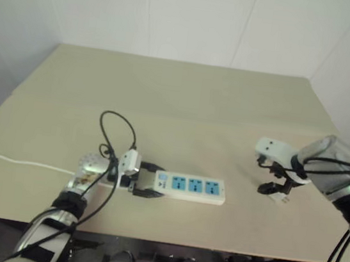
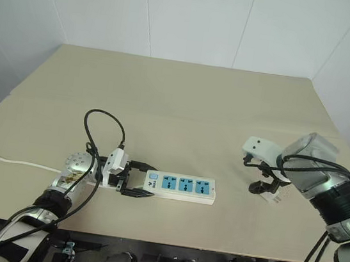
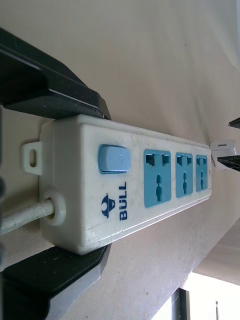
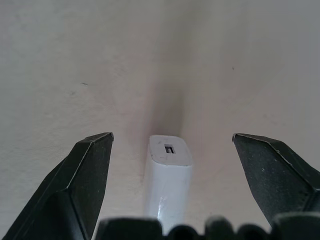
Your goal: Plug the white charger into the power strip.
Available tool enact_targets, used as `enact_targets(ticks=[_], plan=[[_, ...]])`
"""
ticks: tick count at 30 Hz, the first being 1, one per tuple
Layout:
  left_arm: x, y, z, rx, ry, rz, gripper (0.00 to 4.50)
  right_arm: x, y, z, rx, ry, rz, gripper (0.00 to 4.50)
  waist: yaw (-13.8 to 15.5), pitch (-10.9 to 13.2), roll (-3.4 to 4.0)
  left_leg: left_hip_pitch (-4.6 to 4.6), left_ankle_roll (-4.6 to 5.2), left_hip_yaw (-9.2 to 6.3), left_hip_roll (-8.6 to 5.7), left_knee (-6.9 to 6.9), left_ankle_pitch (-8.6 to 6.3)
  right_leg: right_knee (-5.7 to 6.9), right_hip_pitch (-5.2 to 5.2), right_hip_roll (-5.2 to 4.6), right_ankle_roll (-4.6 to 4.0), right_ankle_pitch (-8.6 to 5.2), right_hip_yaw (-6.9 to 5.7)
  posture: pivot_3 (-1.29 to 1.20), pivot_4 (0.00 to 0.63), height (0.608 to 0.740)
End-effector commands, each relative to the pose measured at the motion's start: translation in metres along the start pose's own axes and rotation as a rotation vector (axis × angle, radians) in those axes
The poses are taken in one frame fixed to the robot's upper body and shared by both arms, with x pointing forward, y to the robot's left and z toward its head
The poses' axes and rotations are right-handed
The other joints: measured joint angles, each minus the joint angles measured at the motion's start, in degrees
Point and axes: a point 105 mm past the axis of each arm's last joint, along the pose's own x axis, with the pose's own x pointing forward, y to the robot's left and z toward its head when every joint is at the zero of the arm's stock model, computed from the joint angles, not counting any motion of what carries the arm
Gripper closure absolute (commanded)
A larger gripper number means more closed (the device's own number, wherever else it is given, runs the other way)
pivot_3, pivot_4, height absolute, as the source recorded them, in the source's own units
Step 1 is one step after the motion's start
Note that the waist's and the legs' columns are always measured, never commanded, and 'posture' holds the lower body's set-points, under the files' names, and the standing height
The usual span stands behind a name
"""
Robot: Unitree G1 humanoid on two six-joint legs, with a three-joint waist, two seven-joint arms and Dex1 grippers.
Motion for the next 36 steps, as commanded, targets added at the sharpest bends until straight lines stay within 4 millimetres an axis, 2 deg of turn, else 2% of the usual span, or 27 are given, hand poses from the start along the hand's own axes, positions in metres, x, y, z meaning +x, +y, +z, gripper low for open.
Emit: enact_targets(ticks=[1,15,16,18,24,25,30,36], plan=[[0.001,-0.006,-0.012,-0.016,0.05,-0.005,1.25,-0.006,-0.007,0.001,0.002,0.0,-0.027,0.0,0.01,0.0,0.0,0.0,0.0,0.0,0.0,0.0,0.0,0.0,0.0,0.0,-0.02,0.01,0.0,0.0,0.15,0.74],[0.001,-0.005,-0.014,-0.002,0.072,-0.007,1.25,0.007,-0.003,-0.01,0.048,0.045,0.0,0.0,0.03,-0.02,0.03,0.03,0.0,-0.01,-0.01,0.0,0.0,0.01,0.03,0.0,-0.05,0.04,0.0,0.0,0.15,0.74],[0.001,-0.005,-0.014,-0.001,0.073,-0.007,1.25,0.008,-0.004,-0.011,0.048,0.053,-0.003,0.41,0.04,-0.02,0.03,0.03,0.0,-0.01,-0.01,0.0,0.0,0.01,0.04,0.0,-0.05,0.04,0.0,0.0,0.15,0.74],[0.002,-0.005,-0.014,-0.001,0.07,-0.005,1.25,0.009,-0.004,-0.013,0.05,0.056,-0.003,0.89,0.06,-0.02,0.04,0.05,0.0,-0.01,-0.01,0.01,0.0,0.02,0.06,0.0,-0.05,0.04,0.0,0.0,0.15,0.74],[0.001,-0.004,-0.013,-0.003,0.07,-0.004,1.25,0.011,-0.004,-0.012,0.058,0.057,-0.008,3.15,0.07,-0.03,0.04,0.11,0.0,-0.01,-0.02,0.01,0.0,0.01,0.11,0.0,0.01,0.0,0.0,0.0,0.15,0.74],[0.001,-0.004,-0.013,-0.004,0.069,-0.004,1.25,0.01,-0.003,-0.012,0.05,0.059,-0.005,3.39,0.08,-0.03,0.04,0.12,0.0,-0.01,-0.02,0.01,0.0,0.01,0.12,0.0,0.02,0.0,0.0,0.0,0.15,0.74],[-0.001,-0.005,-0.013,-0.01,0.074,-0.015,1.25,-0.004,-0.005,-0.005,-0.016,0.037,-0.038,3.39,0.09,-0.03,0.05,0.12,0.0,-0.01,-0.02,0.01,0.0,0.01,0.13,0.0,0.02,0.0,0.0,0.0,0.15,0.74],[0.0,-0.006,-0.009,-0.016,0.062,-0.046,1.25,-0.047,0.0,0.052,-0.043,-0.36,-0.03,3.39,-0.26,-0.02,0.07,0.12,0.0,-0.03,-0.01,0.0,0.0,0.02,0.12,0.01,0.04,-0.02,0.0,0.0,0.15,0.74]])
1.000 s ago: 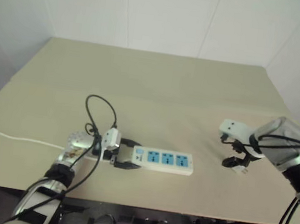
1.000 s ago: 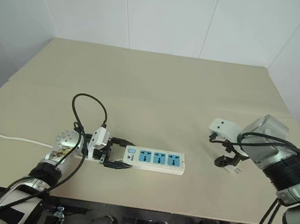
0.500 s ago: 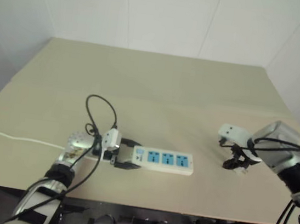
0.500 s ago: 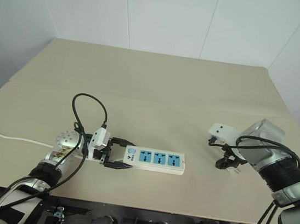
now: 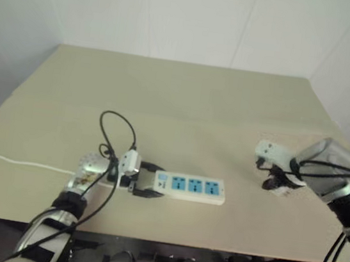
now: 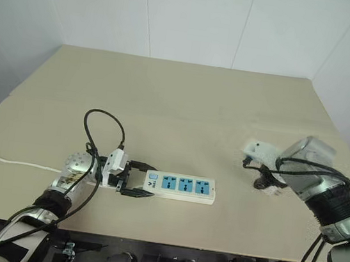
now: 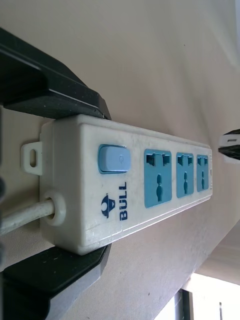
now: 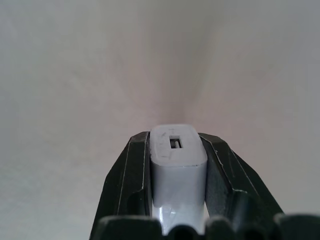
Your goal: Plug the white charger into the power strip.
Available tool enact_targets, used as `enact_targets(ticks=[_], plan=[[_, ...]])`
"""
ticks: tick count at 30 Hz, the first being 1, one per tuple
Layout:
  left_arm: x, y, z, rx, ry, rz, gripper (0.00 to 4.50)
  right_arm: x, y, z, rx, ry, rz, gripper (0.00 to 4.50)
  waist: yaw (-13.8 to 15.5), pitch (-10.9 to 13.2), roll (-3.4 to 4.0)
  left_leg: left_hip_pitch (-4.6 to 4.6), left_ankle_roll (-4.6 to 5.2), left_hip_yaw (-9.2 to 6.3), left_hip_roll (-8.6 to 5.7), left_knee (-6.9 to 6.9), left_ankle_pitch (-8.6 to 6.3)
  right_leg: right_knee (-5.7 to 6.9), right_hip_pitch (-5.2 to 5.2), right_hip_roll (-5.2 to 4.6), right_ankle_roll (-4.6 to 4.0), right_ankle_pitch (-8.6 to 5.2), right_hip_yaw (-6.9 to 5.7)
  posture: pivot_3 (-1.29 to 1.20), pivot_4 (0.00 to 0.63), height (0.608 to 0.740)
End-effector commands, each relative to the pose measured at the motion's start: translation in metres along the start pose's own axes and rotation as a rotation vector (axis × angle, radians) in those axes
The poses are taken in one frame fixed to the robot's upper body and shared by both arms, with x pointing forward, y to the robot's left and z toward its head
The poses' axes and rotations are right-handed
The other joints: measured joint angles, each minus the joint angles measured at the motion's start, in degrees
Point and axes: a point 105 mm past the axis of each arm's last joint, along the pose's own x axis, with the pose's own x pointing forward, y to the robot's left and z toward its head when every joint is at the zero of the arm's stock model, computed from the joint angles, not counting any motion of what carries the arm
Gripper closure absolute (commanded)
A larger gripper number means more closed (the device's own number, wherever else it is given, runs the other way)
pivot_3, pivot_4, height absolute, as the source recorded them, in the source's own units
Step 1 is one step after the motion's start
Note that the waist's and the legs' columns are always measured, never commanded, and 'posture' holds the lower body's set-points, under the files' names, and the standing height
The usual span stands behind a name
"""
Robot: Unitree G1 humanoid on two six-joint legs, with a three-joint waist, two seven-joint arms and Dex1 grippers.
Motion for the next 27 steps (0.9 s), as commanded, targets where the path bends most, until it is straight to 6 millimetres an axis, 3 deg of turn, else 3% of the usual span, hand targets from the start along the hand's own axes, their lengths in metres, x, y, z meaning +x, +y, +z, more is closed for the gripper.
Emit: enact_targets(ticks=[1,3,5,13,15,20,27], plan=[[0.001,-0.004,-0.007,-0.014,0.051,-0.035,1.25,-0.03,-0.002,0.047,-0.001,-0.337,-0.015,3.39,-0.1,-0.01,-0.01,0.0,0.0,-0.02,0.0,0.0,0.0,0.0,0.01,0.0,0.0,0.0,-0.01,0.0,0.15,0.74],[0.002,-0.003,-0.007,-0.009,0.06,-0.037,1.25,-0.042,0.008,0.075,0.042,-0.681,0.074,3.39,-0.16,-0.05,-0.11,0.02,0.0,-0.06,0.0,-0.01,0.0,-0.02,0.07,0.01,-0.02,0.02,-0.05,0.0,0.15,0.74],[0.002,-0.002,-0.007,-0.008,0.063,-0.037,1.25,-0.049,0.016,0.084,0.061,-0.881,0.137,3.39,-0.02,-0.09,-0.2,0.12,0.0,-0.13,0.0,-0.02,0.0,-0.03,0.23,0.01,-0.11,0.08,-0.1,0.0,0.15,0.74],[0.004,-0.001,-0.008,-0.023,0.07,-0.038,1.25,-0.025,0.064,0.11,0.131,-1.291,0.412,3.39,0.19,-0.09,-0.18,0.2,0.0,-0.14,-0.01,-0.03,0.0,0.07,0.22,0.04,-0.27,0.2,-0.09,0.0,0.15,0.74],[0.004,-0.001,-0.008,-0.023,0.068,-0.037,1.25,-0.022,0.066,0.111,0.13,-1.337,0.429,3.39,-0.02,-0.09,-0.17,0.21,0.0,-0.13,-0.01,-0.03,0.0,0.08,0.24,0.03,-0.24,0.18,-0.08,0.0,0.15,0.74],[0.002,-0.002,-0.009,-0.028,0.07,-0.022,1.25,0.01,0.074,0.115,0.073,-1.378,0.45,3.39,-0.15,-0.1,-0.19,0.29,0.0,-0.12,-0.02,-0.03,0.0,0.02,0.31,0.01,-0.24,0.18,-0.09,0.0,0.15,0.74],[0.001,-0.005,-0.01,-0.035,0.07,-0.015,1.25,0.025,0.099,0.112,-0.015,-1.435,0.543,3.39,-0.22,-0.1,-0.18,0.28,0.0,-0.12,-0.02,-0.03,0.0,0.06,0.3,0.02,-0.26,0.19,-0.08,0.0,0.15,0.74]])
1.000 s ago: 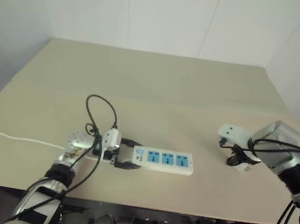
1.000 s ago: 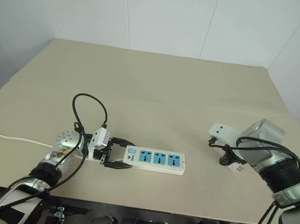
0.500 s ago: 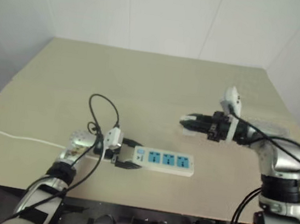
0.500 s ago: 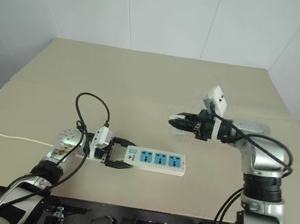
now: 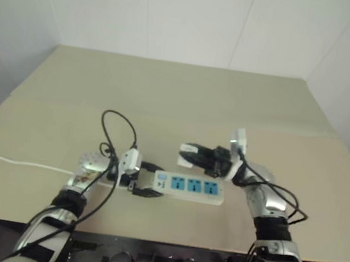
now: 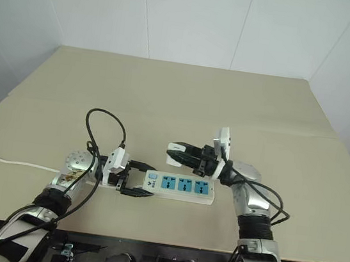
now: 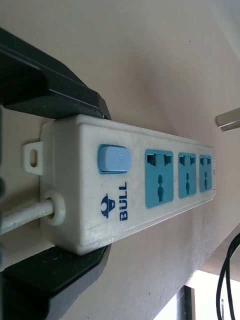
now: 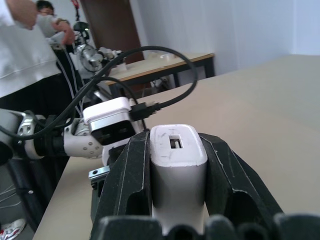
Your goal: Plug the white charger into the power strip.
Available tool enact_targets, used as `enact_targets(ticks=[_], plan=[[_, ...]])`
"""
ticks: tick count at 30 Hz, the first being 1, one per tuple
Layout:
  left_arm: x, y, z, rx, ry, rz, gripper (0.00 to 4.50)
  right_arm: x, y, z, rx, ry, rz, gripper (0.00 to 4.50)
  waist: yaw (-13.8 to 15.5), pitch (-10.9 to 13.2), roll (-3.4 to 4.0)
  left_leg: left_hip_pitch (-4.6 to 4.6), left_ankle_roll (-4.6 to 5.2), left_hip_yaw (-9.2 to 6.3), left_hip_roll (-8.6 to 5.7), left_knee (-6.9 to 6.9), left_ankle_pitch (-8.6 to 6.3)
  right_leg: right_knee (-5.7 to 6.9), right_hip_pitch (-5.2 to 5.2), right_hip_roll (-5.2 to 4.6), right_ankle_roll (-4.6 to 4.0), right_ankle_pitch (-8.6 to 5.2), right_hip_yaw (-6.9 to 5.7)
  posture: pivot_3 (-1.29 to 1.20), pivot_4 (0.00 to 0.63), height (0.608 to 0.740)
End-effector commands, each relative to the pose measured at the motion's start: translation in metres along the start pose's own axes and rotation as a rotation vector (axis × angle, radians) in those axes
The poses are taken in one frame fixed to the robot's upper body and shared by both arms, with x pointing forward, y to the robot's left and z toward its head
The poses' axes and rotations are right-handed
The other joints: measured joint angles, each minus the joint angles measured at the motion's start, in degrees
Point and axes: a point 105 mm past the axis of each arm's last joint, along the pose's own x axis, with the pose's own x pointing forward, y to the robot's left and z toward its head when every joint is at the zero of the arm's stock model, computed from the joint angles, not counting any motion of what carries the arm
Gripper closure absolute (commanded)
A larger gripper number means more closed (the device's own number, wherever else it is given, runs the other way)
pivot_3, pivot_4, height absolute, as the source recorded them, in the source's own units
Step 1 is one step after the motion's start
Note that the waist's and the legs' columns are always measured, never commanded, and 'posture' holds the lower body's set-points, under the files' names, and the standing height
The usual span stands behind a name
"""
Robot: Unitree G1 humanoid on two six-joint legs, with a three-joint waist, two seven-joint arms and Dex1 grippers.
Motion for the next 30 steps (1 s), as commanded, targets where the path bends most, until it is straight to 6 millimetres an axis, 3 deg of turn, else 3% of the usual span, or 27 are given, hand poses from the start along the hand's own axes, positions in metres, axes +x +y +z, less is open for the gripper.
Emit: enact_targets(ticks=[1,15,30], plan=[[0.001,-0.008,-0.01,-0.02,0.051,-0.018,1.25,0.0,0.009,0.001,-0.053,-0.036,0.058,3.39,0.03,0.0,0.0,0.0,0.0,0.0,0.0,0.0,0.0,0.0,0.0,0.0,0.0,0.0,0.0,0.0,0.15,0.74],[0.001,-0.004,-0.007,-0.012,0.056,-0.033,1.25,0.004,0.012,-0.015,-0.065,0.026,0.091,3.39,0.02,0.0,0.0,0.03,0.0,0.0,0.0,0.0,0.0,0.01,0.0,0.0,0.02,-0.02,0.0,0.0,0.15,0.74],[0.002,-0.005,-0.008,-0.017,0.052,-0.035,1.25,-0.007,0.003,-0.02,-0.081,0.061,0.034,3.39,0.0,0.0,0.0,0.02,0.0,0.0,0.0,0.0,0.0,0.01,0.0,0.0,0.02,-0.02,0.0,0.0,0.15,0.74]])
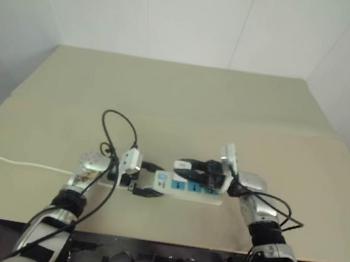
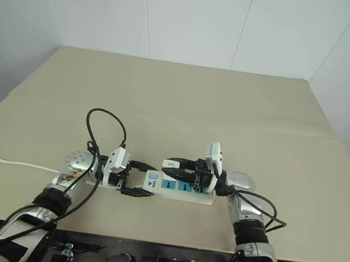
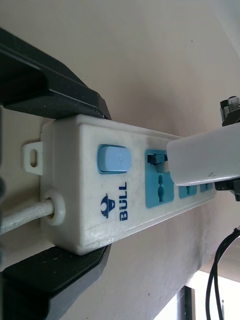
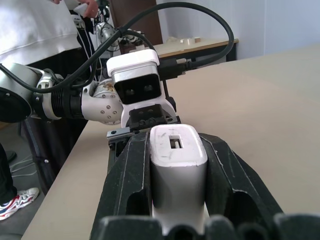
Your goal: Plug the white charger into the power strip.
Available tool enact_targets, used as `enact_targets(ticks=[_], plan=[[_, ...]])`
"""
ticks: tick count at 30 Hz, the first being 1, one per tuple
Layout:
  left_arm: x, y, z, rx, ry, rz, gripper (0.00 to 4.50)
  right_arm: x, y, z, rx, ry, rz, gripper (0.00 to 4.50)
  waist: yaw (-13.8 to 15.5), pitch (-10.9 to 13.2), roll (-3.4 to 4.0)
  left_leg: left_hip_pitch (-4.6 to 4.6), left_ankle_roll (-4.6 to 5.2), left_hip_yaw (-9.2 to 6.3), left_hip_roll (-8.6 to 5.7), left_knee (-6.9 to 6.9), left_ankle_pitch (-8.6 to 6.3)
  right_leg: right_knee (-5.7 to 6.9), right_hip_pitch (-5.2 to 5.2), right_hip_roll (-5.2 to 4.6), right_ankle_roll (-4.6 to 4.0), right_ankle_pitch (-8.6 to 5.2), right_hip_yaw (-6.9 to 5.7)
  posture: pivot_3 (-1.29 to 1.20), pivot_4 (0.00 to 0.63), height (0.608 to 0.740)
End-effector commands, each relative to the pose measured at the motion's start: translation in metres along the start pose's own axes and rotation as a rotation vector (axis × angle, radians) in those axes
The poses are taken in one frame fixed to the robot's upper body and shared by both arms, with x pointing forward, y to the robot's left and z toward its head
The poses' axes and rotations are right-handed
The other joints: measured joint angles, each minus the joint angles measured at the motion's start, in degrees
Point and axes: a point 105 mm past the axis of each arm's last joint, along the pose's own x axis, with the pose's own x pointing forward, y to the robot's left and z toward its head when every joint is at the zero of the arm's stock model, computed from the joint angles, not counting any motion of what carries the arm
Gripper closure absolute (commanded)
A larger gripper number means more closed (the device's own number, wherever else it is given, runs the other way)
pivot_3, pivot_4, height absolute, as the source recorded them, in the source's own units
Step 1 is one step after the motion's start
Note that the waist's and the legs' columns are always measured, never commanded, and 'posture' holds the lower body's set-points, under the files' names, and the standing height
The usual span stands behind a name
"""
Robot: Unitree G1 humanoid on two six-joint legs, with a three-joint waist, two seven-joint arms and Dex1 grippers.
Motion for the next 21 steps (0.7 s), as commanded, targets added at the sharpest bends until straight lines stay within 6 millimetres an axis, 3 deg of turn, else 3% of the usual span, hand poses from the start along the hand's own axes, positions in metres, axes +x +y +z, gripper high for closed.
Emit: enact_targets(ticks=[1,21], plan=[[0.002,-0.005,-0.008,-0.007,0.045,-0.025,1.25,-0.001,-0.004,0.007,-0.05,0.001,-0.013,3.39,-0.01,0.0,0.0,0.0,0.0,0.0,0.0,0.0,0.0,0.0,0.0,0.0,0.01,-0.01,0.0,0.0,0.15,0.74],[0.005,-0.005,-0.008,-0.01,0.036,-0.019,1.25,0.005,0.001,-0.003,-0.025,0.025,-0.014,3.39,0.05,0.0,0.0,0.0,0.0,0.0,0.0,0.0,0.0,0.0,0.0,0.0,0.18,-0.11,0.0,0.0,0.15,0.74]])
